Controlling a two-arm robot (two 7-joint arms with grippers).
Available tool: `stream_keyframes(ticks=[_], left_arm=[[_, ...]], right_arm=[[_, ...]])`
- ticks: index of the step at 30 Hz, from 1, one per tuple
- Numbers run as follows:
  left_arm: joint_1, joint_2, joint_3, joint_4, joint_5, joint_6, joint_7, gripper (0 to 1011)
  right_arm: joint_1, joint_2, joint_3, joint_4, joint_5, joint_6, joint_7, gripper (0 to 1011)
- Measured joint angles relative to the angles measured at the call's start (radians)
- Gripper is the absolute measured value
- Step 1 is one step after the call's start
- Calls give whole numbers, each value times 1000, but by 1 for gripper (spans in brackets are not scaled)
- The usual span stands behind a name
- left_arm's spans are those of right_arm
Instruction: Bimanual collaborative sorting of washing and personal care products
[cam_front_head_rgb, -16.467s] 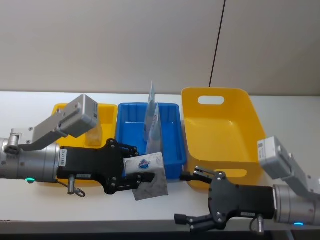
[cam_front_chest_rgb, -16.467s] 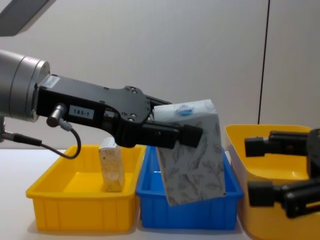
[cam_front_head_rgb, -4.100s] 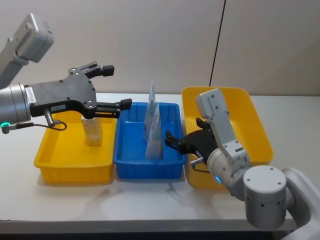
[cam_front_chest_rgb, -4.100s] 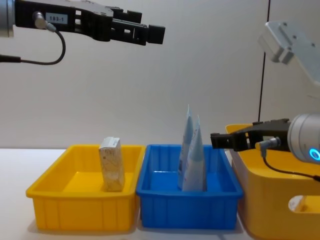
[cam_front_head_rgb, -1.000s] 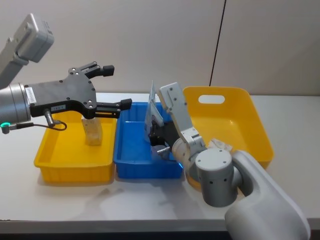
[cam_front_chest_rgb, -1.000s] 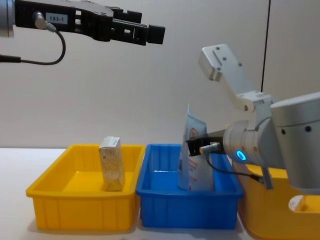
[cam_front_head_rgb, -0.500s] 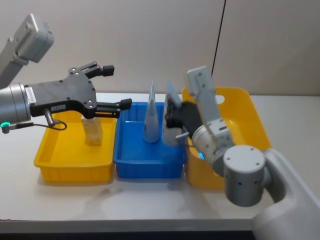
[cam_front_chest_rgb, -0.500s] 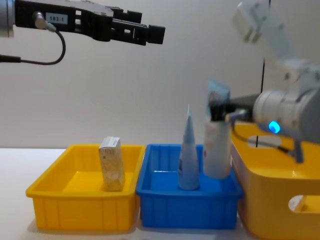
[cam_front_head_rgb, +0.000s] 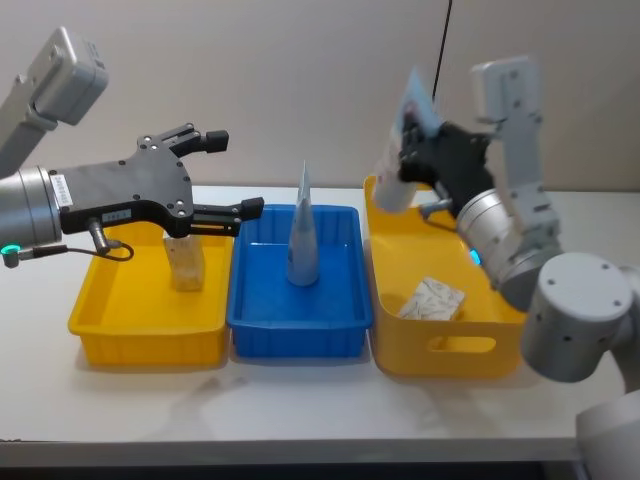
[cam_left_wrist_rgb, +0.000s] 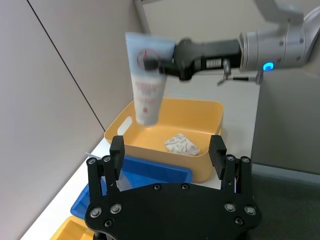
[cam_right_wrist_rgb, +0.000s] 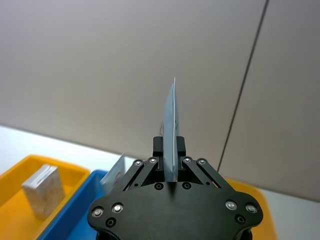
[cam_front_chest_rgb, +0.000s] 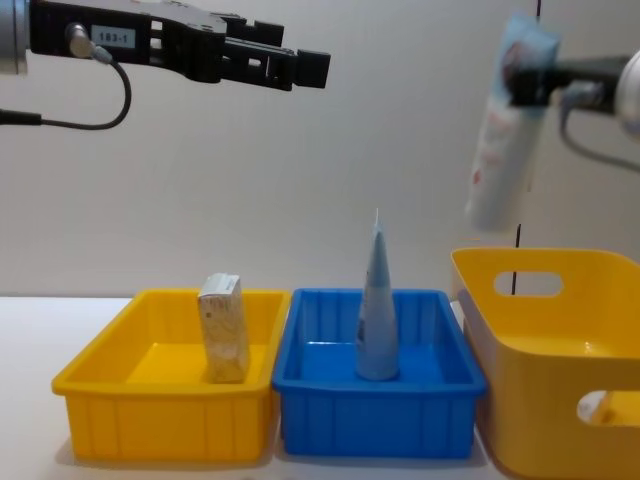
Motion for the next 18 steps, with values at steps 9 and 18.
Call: stream_keyframes(ticks=[9,18], left_arm=[[0,0,0,0,0,0,0,1003],[0,0,0,0,0,0,0,1002]], right_arm=[[1,13,52,-41,0,15,-21,97],[8,26,65,-27,-14,85,-21,97]])
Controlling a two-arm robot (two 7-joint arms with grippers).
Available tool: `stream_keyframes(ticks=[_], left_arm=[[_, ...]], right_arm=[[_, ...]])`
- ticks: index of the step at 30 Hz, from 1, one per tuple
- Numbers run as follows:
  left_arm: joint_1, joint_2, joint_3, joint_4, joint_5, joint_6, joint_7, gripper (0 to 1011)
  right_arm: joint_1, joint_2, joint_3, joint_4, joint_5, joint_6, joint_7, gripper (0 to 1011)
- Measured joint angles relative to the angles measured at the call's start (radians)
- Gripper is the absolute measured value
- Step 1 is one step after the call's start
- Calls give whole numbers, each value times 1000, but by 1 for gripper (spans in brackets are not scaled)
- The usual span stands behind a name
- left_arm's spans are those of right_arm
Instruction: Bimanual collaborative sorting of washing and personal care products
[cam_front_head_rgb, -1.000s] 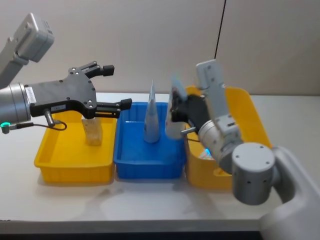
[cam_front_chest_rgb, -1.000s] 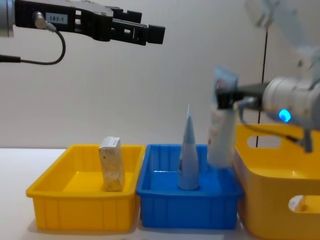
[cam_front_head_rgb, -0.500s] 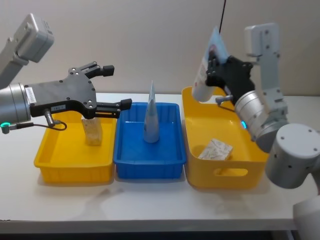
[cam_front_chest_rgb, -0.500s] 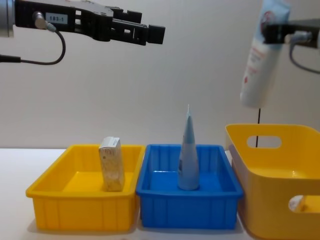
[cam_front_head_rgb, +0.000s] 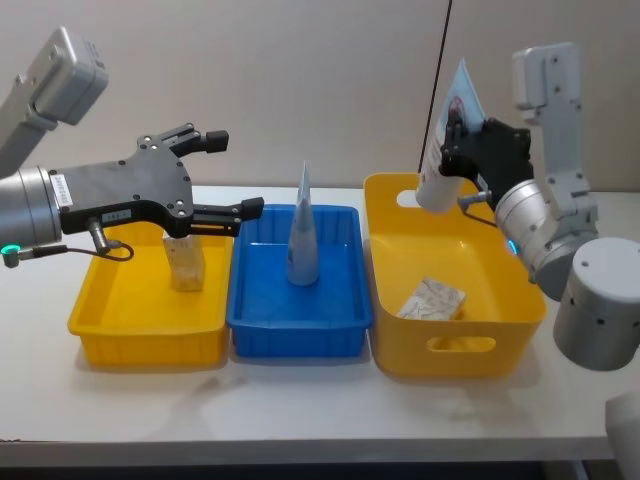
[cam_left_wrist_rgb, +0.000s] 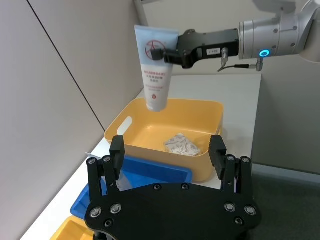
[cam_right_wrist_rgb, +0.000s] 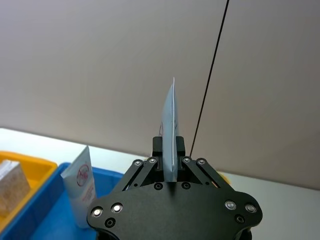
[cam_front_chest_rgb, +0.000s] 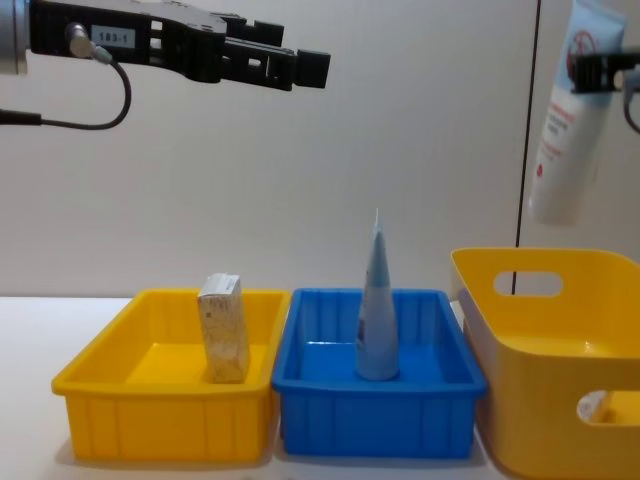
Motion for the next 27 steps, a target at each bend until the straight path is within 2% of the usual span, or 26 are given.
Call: stream_keyframes(ticks=[10,14,27], left_arm=[[0,0,0,0,0,0,0,1002],[0,0,0,0,0,0,0,1003],[0,0,0,0,0,0,0,1003]], right_arm=[[20,3,-13,54,-13,36,22,95],[26,3,-16,68,-16,44,27,160],[36,4,-22,94,-21,59,37,618]])
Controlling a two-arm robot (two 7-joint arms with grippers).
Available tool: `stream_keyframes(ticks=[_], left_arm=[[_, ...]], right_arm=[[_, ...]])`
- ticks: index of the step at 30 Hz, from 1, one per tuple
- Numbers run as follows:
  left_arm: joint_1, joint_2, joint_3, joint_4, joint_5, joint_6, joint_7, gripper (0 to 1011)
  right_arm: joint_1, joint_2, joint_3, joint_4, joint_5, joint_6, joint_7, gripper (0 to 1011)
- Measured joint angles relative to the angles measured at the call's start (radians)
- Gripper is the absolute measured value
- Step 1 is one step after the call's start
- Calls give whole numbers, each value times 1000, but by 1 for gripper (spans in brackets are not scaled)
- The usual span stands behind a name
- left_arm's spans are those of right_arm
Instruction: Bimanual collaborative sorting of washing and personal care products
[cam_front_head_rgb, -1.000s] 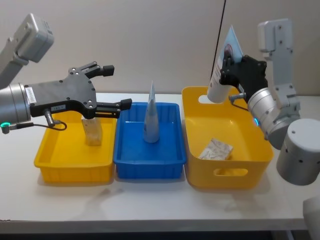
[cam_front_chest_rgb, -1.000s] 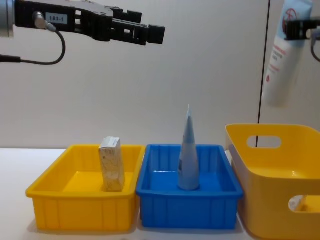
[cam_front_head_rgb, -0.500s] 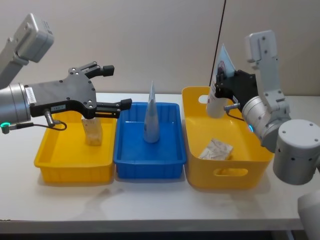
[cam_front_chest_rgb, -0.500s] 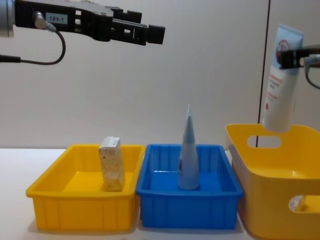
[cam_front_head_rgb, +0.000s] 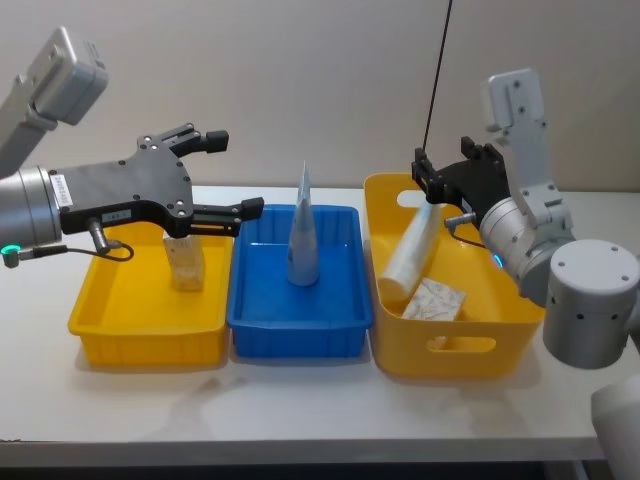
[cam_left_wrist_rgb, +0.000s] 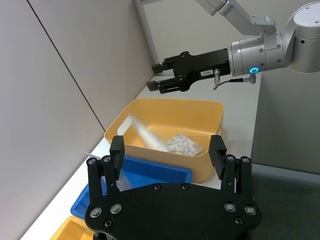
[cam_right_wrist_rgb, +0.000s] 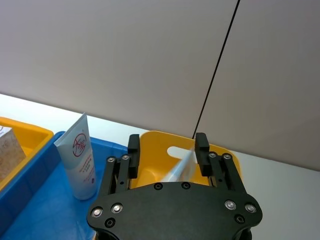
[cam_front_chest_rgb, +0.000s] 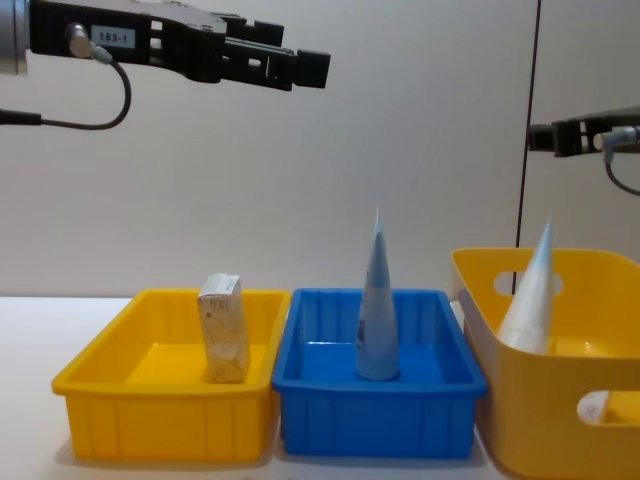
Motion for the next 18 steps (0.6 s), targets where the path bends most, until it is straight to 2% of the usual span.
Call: stream_keyframes(ticks=[1,2,9,10,14,18], left_arm=[[0,0,0,0,0,0,0,1002],[0,0,0,0,0,0,0,1002],[0,0,0,0,0,0,0,1002],[0,0,0,0,0,0,0,1003],[0,0,0,0,0,0,0,1003],[0,0,0,0,0,0,0,1002]], right_arm=[[0,0,0,1,0,1,0,618],[0,0,0,2,0,1,1,680],[2,0,-2,7,-1,4,2,874],[2,0,-2,7,-1,4,2,925],[2,1,-3,7,-2,5,7,1002],[-2,8,-6,2,-1,3,24,1002]])
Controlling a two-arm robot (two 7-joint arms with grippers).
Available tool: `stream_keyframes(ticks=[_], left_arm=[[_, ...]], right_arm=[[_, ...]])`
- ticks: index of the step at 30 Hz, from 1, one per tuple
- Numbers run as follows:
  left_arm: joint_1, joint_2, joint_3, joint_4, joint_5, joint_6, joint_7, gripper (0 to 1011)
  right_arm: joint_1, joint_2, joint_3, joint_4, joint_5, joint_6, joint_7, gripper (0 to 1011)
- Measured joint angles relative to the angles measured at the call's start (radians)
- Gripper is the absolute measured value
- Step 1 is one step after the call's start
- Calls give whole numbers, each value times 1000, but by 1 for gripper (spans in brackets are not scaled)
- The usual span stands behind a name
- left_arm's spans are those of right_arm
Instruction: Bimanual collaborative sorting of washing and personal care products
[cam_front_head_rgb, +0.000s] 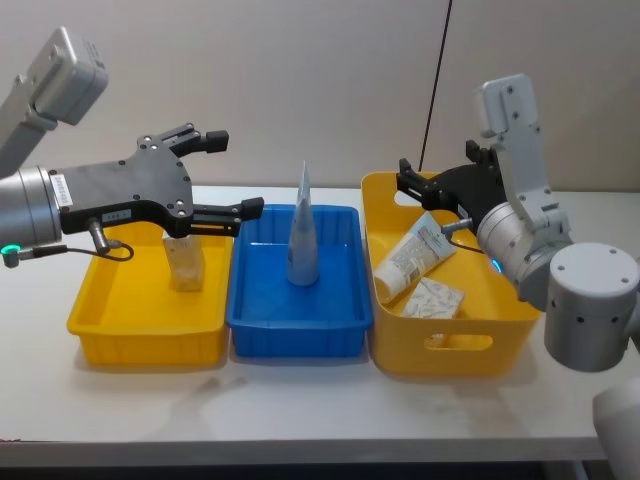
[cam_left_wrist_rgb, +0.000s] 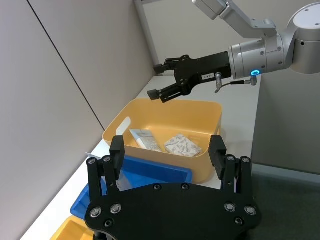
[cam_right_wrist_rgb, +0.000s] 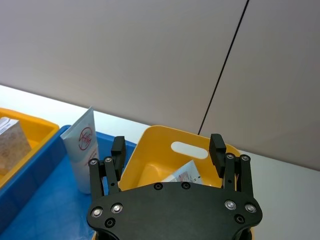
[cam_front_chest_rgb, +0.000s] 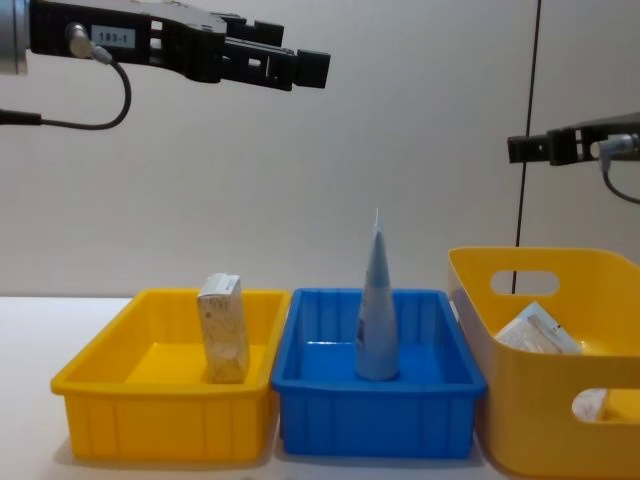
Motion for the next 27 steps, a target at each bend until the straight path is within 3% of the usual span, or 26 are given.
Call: stream_keyframes(ticks=[11,27], left_arm=[[0,0,0,0,0,0,0,1002],[0,0,0,0,0,0,0,1003]], right_arm=[[-20,38,-13,-27,22,-9,92,1002],[-76,133,-38,-92,86,-39,286,1002]])
